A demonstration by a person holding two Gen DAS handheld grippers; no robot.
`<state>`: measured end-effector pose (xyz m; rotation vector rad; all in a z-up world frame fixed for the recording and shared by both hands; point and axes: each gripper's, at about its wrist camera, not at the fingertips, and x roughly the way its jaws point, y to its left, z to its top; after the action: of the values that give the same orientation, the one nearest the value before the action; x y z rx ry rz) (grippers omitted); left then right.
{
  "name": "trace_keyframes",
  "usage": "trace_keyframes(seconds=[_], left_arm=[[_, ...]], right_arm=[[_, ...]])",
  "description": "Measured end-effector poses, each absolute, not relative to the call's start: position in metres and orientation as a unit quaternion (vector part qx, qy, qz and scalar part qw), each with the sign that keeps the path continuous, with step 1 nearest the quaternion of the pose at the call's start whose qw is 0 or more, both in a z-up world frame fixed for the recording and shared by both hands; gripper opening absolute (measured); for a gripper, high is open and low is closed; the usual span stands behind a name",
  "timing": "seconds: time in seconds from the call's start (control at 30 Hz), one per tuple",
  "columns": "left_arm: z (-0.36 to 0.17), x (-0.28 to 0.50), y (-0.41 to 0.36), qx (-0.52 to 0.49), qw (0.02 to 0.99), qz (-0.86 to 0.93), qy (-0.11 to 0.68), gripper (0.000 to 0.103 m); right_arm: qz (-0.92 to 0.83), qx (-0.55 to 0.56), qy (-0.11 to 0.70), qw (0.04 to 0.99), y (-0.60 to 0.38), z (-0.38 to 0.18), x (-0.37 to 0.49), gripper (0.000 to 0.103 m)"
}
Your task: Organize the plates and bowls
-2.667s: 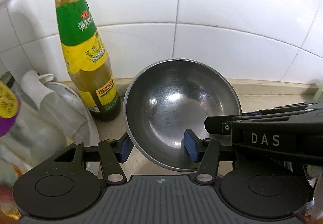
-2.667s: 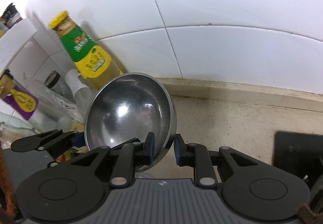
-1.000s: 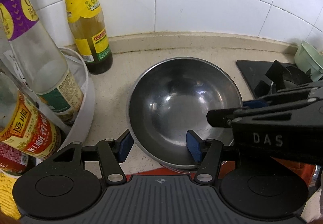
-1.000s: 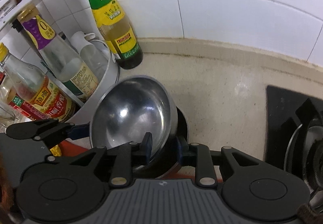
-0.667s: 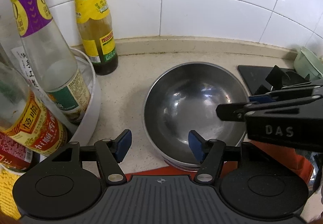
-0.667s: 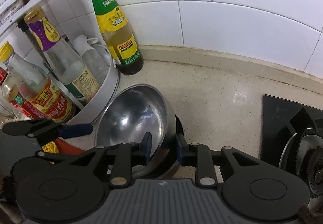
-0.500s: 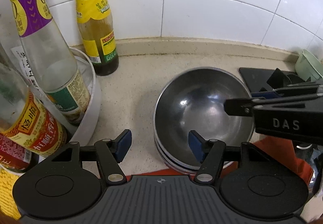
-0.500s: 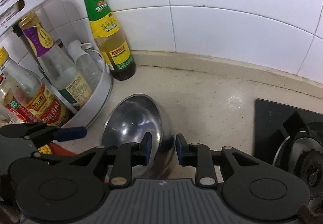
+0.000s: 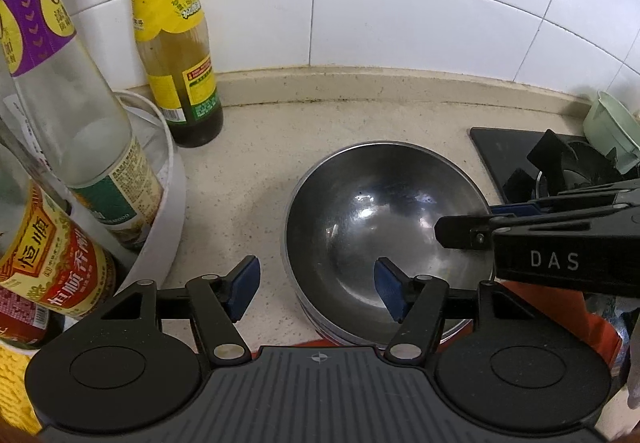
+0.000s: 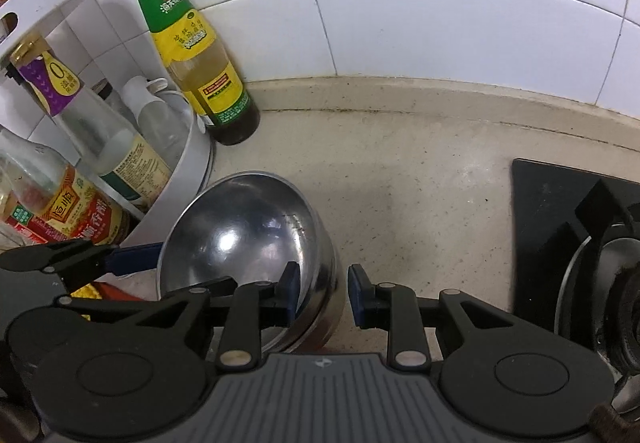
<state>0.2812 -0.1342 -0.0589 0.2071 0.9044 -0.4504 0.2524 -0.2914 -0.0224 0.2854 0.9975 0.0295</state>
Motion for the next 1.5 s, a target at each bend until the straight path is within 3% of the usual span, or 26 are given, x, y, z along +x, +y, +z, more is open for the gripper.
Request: trace_keyframes(seconds=[0.4, 0.8, 1.5], left_arm=[[-0.032, 0.254, -0.103, 0.081, 0.876, -0.273, 0.39, 0.076], [-0.055, 0.22, -0.086, 0.153, 0.871, -0.314, 0.346, 0.083], [-0.128, 0.251, -0.11, 0.188, 0.842, -0.368, 0.346, 0.083]], right_arm=[[0.033, 0.167, 0.47, 0.866, -0.299, -0.008, 0.259, 0.024], [0.062, 0.164, 0.482, 0.858, -0.294, -0.019, 0.272, 0.05], [0.083, 0.187, 0.506, 0.838, -0.305, -0.057, 0.289, 0.053]])
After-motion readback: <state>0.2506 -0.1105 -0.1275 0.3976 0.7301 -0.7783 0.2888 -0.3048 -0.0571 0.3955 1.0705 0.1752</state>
